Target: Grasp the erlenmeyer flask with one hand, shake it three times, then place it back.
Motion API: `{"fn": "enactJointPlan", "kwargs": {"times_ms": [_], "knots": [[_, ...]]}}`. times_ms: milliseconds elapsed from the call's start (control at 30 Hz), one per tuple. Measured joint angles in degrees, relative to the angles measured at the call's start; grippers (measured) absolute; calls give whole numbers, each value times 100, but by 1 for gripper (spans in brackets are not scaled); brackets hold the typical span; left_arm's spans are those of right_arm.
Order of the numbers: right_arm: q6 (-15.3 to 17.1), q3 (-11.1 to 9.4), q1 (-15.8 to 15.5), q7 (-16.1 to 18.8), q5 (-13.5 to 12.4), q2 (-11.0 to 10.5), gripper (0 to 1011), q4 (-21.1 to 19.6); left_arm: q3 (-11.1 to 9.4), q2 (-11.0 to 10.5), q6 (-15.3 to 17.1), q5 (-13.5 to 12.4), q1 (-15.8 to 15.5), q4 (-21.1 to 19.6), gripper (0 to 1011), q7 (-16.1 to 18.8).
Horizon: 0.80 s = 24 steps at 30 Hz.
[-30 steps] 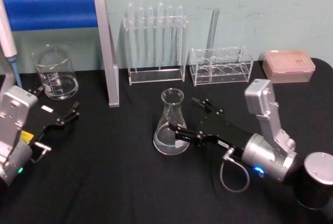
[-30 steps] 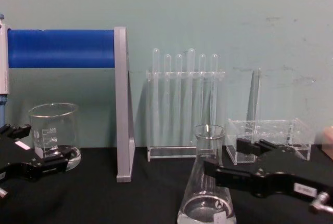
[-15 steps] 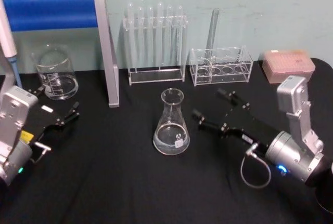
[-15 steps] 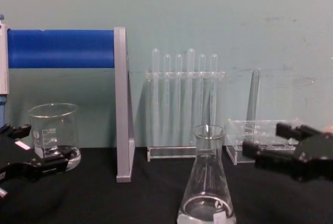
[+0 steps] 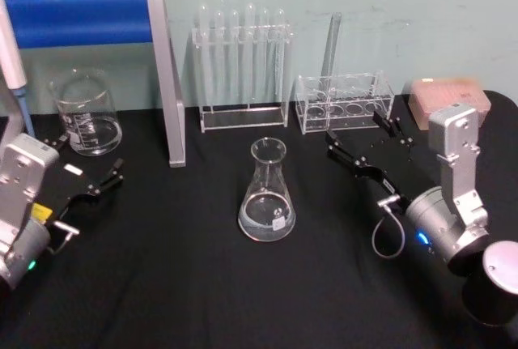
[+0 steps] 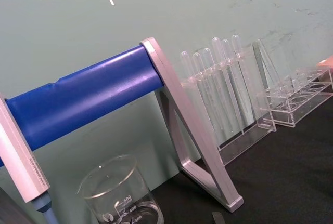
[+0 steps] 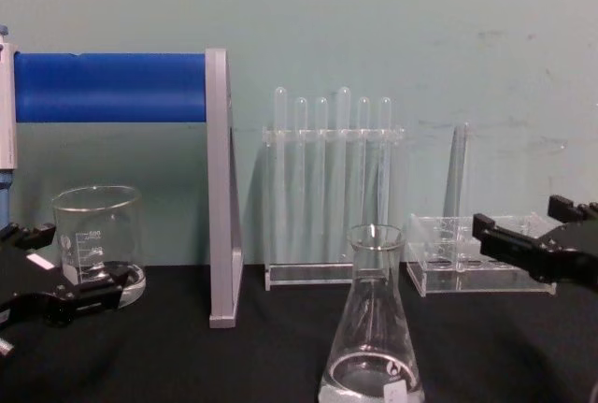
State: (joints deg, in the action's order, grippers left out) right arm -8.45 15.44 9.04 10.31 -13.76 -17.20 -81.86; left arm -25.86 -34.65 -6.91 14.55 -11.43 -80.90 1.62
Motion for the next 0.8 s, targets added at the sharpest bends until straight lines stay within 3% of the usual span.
{"fn": "enactJointPlan", "kwargs": {"times_ms": [200,600,800], "knots": [[-53,-5,101,-309,395,153,1000,265,0,0,0,0,0,0,1001,0],[1,-22,173,-519,928,243,1000,517,0,0,0,0,0,0,1001,0],[3,-23,173,-523,943,241,1000,521,0,0,0,0,0,0,1001,0]]}}
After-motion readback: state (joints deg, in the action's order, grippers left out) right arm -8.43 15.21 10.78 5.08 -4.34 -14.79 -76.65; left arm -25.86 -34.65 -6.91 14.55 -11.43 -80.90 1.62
